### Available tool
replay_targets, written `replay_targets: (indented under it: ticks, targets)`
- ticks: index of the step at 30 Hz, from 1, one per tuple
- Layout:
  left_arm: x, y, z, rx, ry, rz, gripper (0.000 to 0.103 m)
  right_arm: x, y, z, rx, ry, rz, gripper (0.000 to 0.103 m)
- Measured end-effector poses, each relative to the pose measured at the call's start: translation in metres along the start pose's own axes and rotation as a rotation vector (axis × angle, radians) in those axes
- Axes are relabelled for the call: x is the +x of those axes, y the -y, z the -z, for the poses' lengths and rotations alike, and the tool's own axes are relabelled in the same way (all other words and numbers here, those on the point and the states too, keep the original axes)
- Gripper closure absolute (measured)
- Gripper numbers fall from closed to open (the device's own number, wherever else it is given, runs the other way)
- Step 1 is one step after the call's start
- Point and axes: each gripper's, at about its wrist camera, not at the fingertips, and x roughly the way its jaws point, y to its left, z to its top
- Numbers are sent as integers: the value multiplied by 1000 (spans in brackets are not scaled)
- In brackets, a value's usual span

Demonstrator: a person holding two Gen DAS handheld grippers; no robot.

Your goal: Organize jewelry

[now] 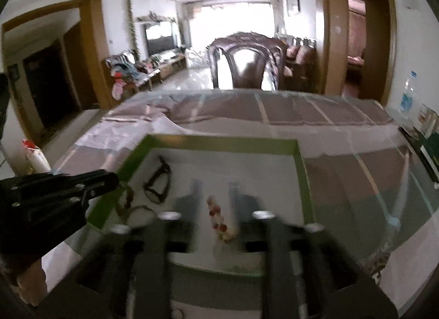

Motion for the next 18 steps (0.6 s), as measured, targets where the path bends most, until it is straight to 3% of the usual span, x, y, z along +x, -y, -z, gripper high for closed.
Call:
replay_targets:
  ticks: [6,10,17,18]
  targets:
    - [-21,8,55,96,-15,1,68,-50,13,54,-27,-47,-40,51]
    - [-8,15,95,135,-83,11,67,-61,13,113,-89,-181,17,56]
    - [31,18,114,109,-186,-7,65,-59,16,153,-67,-253,-32,56]
    - [30,19,115,116,-170,-16,69,-56,14,155,-66,-258,-39,56]
